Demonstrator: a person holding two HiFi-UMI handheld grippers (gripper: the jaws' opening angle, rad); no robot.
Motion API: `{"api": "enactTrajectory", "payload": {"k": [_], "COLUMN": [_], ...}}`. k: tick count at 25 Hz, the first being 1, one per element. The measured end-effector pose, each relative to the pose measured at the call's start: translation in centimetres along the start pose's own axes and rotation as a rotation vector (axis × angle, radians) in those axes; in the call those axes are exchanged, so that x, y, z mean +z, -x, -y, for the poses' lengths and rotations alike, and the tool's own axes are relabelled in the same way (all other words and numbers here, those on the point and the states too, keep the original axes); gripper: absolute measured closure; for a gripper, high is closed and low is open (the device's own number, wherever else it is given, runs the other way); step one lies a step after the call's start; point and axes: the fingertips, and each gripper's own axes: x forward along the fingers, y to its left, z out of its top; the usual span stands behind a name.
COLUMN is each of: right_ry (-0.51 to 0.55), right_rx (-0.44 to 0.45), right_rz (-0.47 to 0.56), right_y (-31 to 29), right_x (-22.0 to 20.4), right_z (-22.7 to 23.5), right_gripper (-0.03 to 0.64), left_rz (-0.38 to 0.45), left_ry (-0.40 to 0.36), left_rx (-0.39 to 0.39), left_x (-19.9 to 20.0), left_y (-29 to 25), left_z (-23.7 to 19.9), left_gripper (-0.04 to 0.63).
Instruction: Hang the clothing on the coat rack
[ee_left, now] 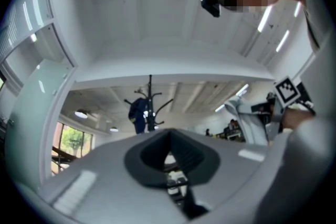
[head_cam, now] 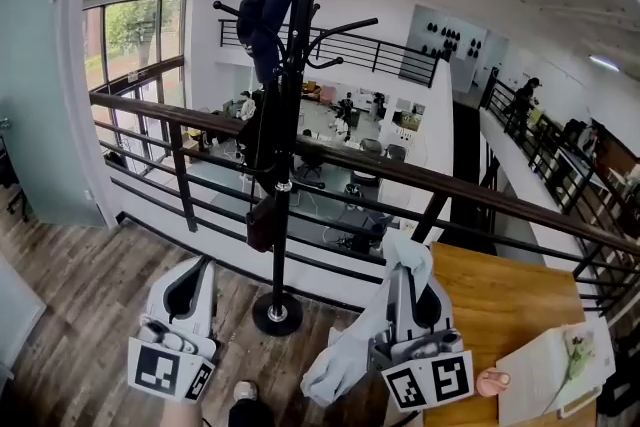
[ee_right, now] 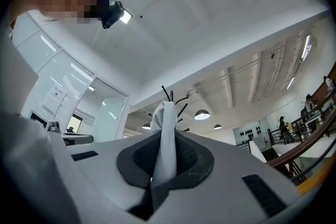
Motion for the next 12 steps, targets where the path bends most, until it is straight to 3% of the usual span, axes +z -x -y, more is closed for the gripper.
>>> {"api": "enactTrajectory", "payload": {"k": [12], "right_ry": [0.014], "right_rx": [-0.098], "right_rz": [0.022], "right_y": [-9.4], "right_x": [-3.0], "right_z": [2.3], "right_gripper": [0.611], "left_rz": [0.042], "left_ry": [0.021], "left_rx": [-0.085], "left_x": [-3.4], "left_y": [-10.8], "left_z": [-6.4], "left_gripper": [0.589]}}
